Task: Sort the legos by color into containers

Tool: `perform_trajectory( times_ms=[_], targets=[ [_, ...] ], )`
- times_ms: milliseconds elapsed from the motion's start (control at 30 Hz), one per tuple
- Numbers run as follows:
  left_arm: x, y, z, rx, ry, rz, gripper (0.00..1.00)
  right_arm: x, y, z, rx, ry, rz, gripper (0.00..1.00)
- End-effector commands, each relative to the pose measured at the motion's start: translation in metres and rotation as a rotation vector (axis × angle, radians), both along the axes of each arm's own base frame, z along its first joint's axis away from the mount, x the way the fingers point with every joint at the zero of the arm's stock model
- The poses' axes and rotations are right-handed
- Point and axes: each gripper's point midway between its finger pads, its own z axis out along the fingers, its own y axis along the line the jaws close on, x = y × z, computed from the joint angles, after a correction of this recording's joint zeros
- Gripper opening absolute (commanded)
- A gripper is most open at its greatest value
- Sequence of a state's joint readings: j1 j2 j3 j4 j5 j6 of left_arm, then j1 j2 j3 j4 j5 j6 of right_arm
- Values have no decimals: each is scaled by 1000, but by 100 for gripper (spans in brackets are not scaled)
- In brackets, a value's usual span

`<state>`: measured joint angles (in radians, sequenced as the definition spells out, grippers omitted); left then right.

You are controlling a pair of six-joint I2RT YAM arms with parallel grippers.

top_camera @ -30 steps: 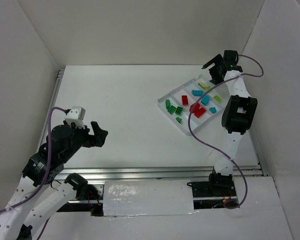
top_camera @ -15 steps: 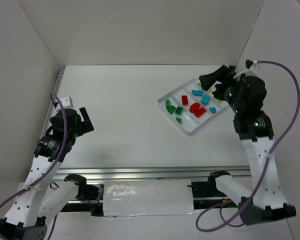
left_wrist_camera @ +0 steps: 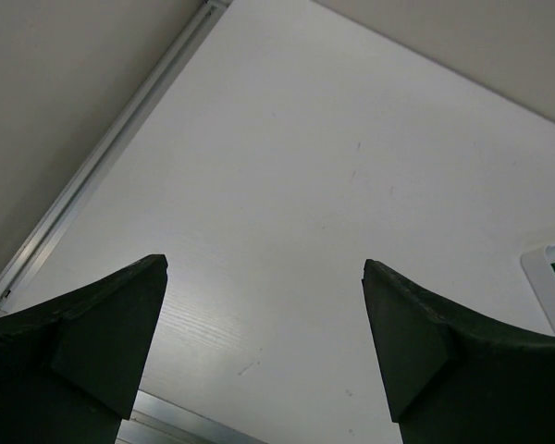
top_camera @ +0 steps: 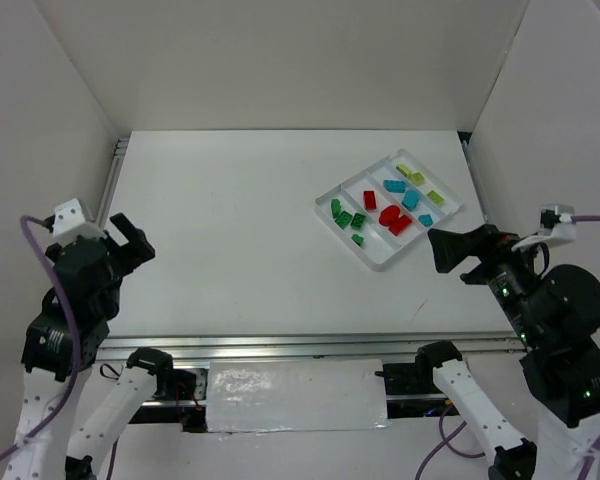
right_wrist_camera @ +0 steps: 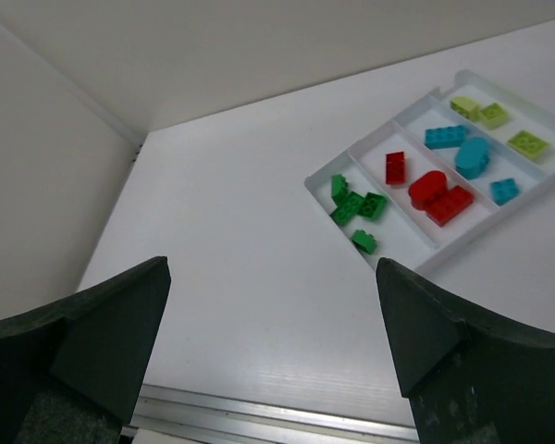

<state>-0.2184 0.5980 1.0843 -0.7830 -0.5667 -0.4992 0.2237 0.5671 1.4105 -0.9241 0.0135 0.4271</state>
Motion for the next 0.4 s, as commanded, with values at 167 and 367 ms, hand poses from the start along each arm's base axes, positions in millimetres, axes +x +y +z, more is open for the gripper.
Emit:
perform_trajectory(
  times_ms=[167,367],
  targets=[
    [-42,16,19,28,-88,20,100,-59,-57,-13,-61,-67,-191,100],
    [-45,18,16,19,-87,33,99,-60,-54,-11,-57,-53,-168,100]
  ],
)
